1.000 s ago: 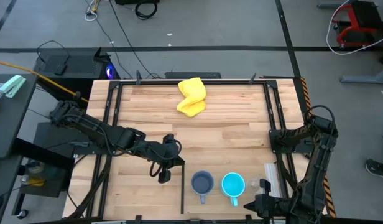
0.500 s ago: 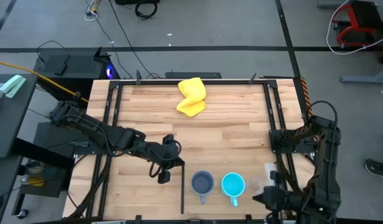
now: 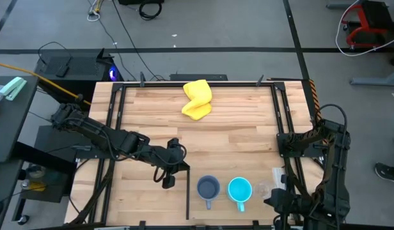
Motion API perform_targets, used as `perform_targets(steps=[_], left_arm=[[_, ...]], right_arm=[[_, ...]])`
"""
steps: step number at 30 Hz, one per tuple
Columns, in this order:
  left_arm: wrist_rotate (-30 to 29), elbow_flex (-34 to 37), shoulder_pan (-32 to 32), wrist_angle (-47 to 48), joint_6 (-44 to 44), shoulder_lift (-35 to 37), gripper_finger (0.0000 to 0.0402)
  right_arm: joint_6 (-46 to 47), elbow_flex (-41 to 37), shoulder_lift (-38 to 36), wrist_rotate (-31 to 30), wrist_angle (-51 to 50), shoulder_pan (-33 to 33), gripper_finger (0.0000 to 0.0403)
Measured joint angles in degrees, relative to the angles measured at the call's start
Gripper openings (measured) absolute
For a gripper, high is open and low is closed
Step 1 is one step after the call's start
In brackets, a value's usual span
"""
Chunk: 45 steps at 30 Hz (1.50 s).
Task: Stack small to large cups/mugs on shelf
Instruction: Adjust the transparent mug on the shelf, then return to Home Position
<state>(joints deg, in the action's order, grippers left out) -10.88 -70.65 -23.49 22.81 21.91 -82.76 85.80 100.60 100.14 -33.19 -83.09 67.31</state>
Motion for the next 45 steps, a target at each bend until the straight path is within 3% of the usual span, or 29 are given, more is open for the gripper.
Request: perform_targets(steps=[18, 34, 40, 45], left_arm=[[-0.01, 0.0, 0.0, 0.0, 0.0, 0.0, 0.0037], [-0.96, 0.0, 0.24, 0.01, -1.27, 0.0, 0.0036], [-1.39, 0.07, 1.73, 0.62, -3.59, 2.14, 0.0024], [-1.54, 0.05, 3.68, 3.56, -4.62, 8.08, 0.0019]], right_arm=[[0.54, 0.0, 0.0, 1.88, -0.02, 0.0, 0.0], [-3.95, -0.02, -0.85, -7.23, -4.16, 0.24, 0.0002], [-6.12, 0.0, -4.82, -14.06, -6.5, 0.2, 0.0003], [-10.72, 0.02, -10.77, -20.15, -6.51, 0.46, 0.0004]])
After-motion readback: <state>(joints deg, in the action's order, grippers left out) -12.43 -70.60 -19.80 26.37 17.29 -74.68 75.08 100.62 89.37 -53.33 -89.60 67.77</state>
